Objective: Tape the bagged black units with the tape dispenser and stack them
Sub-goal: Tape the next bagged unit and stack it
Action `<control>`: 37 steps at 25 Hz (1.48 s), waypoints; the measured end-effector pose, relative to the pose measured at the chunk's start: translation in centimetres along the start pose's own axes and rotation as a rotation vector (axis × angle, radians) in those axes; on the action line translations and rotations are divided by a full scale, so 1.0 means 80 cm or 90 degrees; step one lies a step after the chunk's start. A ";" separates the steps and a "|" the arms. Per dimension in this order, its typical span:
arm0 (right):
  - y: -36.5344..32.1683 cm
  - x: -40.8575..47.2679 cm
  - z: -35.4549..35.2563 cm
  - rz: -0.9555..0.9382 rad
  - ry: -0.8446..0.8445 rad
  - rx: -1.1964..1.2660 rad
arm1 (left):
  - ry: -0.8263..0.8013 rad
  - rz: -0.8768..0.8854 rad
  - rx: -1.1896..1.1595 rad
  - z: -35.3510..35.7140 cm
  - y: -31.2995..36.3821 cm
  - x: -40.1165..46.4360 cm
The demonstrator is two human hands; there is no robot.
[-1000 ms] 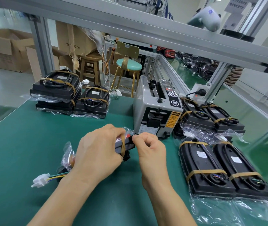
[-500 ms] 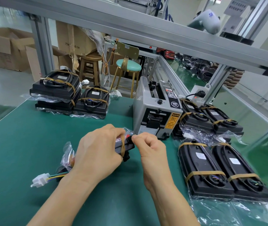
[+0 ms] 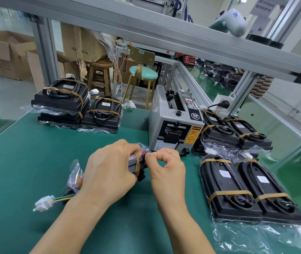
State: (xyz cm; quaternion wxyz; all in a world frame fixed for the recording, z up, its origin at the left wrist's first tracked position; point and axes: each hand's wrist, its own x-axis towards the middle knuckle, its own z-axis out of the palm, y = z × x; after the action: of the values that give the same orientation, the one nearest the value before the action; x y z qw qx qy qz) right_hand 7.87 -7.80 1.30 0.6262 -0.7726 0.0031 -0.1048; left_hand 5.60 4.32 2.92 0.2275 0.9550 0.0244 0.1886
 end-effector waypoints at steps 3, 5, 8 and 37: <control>-0.003 -0.001 0.001 -0.001 0.007 -0.011 | 0.000 0.004 -0.006 -0.001 0.000 -0.001; -0.004 -0.001 0.001 0.003 0.006 -0.012 | 0.003 0.009 -0.008 -0.001 0.001 -0.001; -0.006 -0.002 0.000 -0.011 0.018 -0.042 | 0.004 0.014 -0.010 -0.001 0.001 -0.002; -0.023 0.026 -0.044 0.001 -0.108 -0.106 | -0.012 0.000 -0.007 -0.001 0.001 -0.003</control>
State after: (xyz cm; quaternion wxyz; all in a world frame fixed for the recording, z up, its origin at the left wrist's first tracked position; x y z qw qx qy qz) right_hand 9.08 -11.11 4.08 0.5581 -0.8279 -0.0406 -0.0377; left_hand 5.33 4.22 2.93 0.2332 0.9554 0.0211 0.1800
